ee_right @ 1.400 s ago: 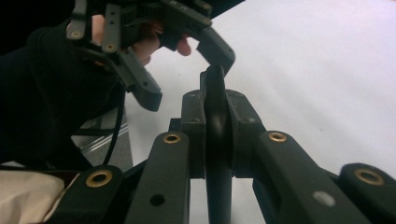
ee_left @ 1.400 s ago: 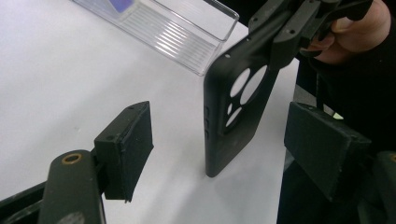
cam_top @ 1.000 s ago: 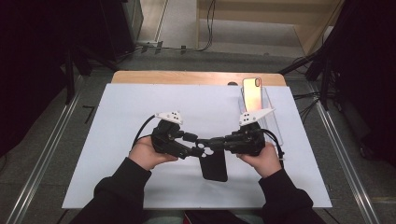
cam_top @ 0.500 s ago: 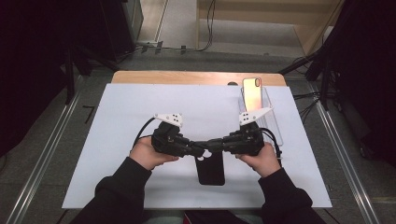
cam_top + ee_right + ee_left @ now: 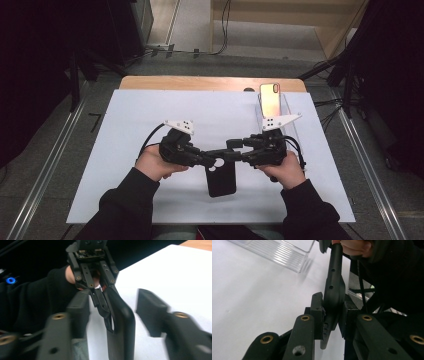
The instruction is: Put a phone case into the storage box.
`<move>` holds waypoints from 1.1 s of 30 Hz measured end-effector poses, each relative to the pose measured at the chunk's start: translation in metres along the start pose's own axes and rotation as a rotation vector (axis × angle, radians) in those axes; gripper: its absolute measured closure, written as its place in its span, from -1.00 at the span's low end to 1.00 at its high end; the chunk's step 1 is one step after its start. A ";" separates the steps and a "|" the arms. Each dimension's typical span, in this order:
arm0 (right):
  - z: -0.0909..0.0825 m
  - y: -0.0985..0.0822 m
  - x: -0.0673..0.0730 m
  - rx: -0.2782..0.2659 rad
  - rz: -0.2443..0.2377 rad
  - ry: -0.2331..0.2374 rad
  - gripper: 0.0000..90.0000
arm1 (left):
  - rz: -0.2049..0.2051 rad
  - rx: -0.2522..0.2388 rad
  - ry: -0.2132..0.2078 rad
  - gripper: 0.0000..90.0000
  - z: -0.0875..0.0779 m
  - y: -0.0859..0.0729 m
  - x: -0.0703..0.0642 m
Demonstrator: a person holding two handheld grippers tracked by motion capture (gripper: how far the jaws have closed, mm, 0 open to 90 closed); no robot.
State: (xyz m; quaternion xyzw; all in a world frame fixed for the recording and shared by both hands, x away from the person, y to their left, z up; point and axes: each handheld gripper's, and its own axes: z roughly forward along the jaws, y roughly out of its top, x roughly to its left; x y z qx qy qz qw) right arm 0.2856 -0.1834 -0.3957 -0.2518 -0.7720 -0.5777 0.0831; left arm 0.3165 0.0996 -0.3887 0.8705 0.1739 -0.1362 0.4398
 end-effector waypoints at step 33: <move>0.043 -0.020 0.011 0.097 -0.022 -0.341 -1.00 | -0.245 -0.072 0.323 0.70 -0.019 0.006 -0.002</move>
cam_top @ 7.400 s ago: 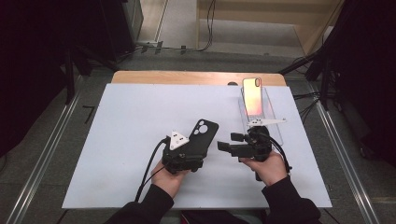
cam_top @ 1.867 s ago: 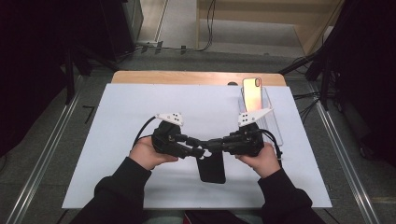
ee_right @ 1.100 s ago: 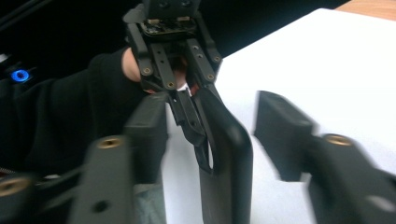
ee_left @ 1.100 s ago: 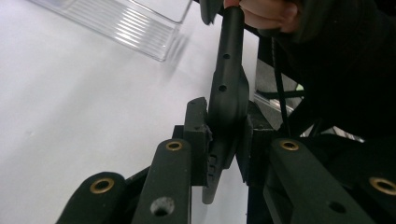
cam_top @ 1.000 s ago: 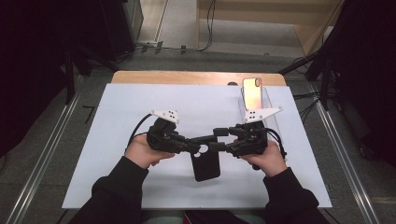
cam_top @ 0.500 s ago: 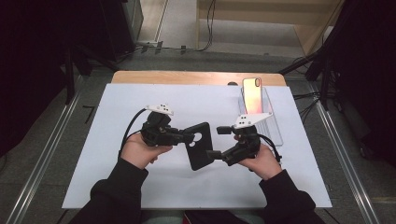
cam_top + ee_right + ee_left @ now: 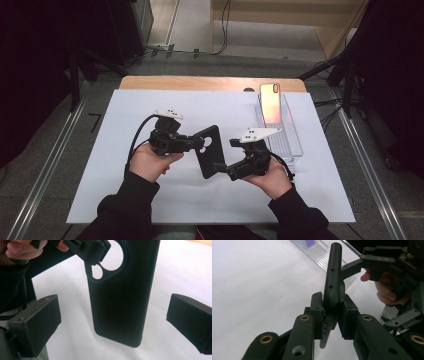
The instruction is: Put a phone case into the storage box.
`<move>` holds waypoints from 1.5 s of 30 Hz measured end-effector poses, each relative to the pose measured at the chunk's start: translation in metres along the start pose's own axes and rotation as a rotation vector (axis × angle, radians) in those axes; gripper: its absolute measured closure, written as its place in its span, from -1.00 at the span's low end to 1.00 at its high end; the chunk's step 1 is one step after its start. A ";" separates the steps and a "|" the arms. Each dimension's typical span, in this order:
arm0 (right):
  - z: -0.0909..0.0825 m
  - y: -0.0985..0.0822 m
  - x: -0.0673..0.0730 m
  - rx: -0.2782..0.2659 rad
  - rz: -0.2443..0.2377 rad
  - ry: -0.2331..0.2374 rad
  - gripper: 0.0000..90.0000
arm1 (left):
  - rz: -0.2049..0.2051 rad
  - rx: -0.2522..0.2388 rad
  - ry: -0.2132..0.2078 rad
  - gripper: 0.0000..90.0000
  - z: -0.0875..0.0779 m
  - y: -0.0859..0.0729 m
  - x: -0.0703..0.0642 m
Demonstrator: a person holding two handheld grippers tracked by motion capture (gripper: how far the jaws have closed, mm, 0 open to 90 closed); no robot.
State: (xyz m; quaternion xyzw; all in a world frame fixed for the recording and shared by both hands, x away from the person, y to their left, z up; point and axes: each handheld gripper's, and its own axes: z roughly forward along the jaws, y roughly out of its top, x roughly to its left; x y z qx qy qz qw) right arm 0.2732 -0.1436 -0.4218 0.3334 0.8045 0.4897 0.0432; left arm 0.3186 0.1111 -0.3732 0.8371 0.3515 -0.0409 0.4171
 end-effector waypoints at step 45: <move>0.032 -0.002 0.016 -0.042 0.036 -0.200 -0.72 | -0.038 0.011 0.024 0.70 0.019 -0.003 -0.026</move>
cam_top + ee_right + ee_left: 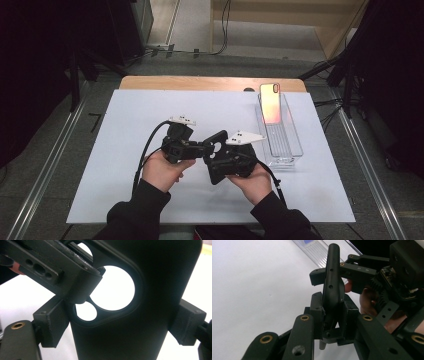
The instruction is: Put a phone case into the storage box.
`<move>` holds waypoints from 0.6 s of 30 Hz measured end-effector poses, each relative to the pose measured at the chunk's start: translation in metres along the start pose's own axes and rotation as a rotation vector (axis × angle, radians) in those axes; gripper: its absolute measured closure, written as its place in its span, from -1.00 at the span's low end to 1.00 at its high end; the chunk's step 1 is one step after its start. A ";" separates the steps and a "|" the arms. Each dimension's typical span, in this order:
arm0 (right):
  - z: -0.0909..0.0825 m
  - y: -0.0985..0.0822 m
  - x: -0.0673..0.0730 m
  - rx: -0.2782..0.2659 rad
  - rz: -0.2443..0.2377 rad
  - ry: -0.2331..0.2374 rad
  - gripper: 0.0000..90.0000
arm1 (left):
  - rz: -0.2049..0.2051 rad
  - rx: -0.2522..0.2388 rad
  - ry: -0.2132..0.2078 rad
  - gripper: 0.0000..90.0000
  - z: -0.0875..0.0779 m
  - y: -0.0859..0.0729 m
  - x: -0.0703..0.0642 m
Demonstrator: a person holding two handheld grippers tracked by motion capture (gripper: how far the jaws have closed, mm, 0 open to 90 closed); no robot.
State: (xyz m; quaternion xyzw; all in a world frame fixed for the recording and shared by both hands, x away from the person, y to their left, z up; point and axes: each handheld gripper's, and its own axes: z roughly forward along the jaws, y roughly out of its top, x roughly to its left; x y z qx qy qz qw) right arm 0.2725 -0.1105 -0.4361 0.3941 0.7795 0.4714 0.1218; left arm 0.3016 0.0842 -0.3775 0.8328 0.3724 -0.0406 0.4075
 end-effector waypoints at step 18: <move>-0.007 0.000 -0.016 0.017 0.023 0.045 -0.71 | 0.055 0.032 -0.098 -0.16 -0.020 0.002 0.006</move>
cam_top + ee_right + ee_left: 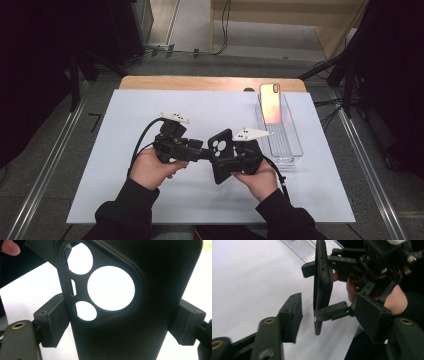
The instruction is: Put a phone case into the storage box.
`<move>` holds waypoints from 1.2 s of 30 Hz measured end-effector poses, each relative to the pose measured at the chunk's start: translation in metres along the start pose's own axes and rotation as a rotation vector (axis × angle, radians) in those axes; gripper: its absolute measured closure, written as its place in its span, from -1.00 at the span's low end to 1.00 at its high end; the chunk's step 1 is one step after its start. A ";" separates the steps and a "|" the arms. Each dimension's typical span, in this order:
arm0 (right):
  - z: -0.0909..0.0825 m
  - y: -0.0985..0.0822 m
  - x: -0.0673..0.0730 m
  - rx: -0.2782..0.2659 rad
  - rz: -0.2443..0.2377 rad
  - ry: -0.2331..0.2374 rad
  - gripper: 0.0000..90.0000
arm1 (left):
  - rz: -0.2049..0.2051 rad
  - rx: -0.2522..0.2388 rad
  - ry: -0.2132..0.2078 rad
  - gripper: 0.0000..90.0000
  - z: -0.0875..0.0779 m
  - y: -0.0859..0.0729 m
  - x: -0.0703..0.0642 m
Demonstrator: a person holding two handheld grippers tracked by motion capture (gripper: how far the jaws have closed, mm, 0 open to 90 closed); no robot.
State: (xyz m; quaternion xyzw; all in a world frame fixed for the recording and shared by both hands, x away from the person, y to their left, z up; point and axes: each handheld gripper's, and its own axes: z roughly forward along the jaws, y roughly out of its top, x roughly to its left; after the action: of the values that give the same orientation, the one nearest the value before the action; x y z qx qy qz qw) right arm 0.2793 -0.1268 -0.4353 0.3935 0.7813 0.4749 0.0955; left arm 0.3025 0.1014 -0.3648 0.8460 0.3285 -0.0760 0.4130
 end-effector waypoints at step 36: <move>-0.024 0.009 -0.017 0.046 -0.024 0.148 -0.71 | 0.174 0.022 0.034 -0.32 0.001 -0.079 0.041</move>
State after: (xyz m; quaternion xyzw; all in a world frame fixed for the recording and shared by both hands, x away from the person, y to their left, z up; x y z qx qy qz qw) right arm 0.2827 -0.1523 -0.4188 0.3503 0.8014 0.4836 0.0342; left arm 0.2855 0.1562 -0.4332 0.8770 0.2600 -0.0291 0.4030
